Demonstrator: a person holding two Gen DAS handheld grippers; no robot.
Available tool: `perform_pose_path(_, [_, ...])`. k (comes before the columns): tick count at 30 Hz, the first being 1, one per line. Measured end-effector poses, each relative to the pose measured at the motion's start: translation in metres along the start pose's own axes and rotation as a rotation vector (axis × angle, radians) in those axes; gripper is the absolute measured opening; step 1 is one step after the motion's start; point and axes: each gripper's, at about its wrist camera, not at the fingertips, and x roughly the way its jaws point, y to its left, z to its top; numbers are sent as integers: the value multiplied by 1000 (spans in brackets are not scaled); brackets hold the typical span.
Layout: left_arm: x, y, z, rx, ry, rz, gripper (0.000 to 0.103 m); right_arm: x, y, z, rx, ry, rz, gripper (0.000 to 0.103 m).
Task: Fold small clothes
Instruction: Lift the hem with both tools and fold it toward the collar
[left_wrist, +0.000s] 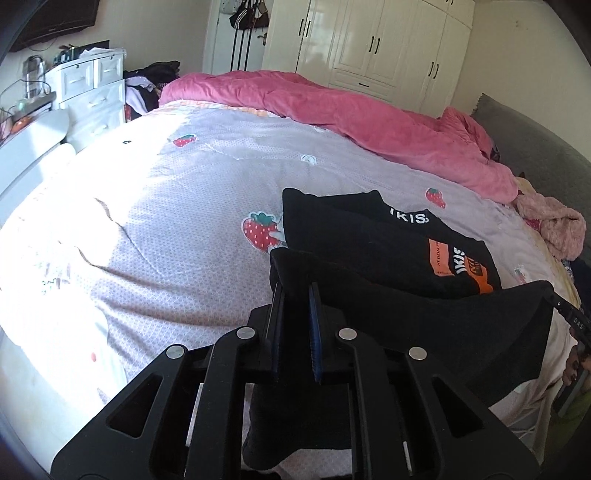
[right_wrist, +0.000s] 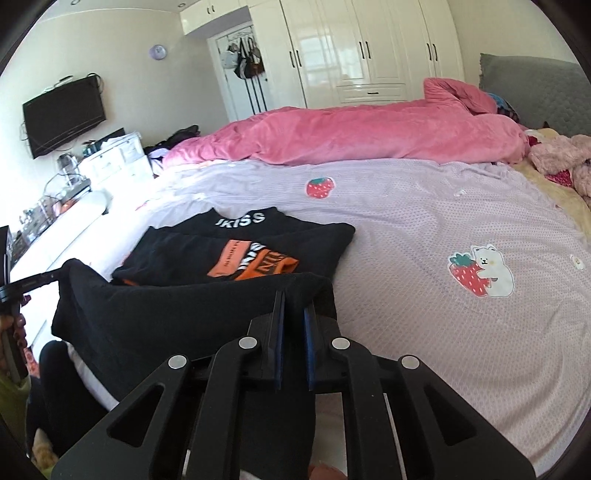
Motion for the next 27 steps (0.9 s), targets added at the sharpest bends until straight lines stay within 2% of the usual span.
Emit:
perform_pose_path(7, [28,0,-11,1,25,-16,8,21,-2,-9,24,52,-28,13])
perform_pose_path(9, [27,3,-15,-10,30,-31,11,23,-2,-12,21,70,-35,25])
perform_pose_path(10, [25,4,-16,-17,30,-41,12,22,-2,-14,29,78,-34,38])
perform_pose_path(11, [21,5,-18,-21,27,-46,13,20,-2,-16,32,80,-30,43])
perform_pose_path(15, [8,13,-28,-37,29,-52,25,17,3,-28,10,111,-23,44])
perform_pose_path(20, [2,19,-44,-25,58,-50,31,13,11,-45,3,159,3,49])
perform_pose_path(27, [12,19,-67,-38,123,-94,32,6,19,-67,-17,211,29,49])
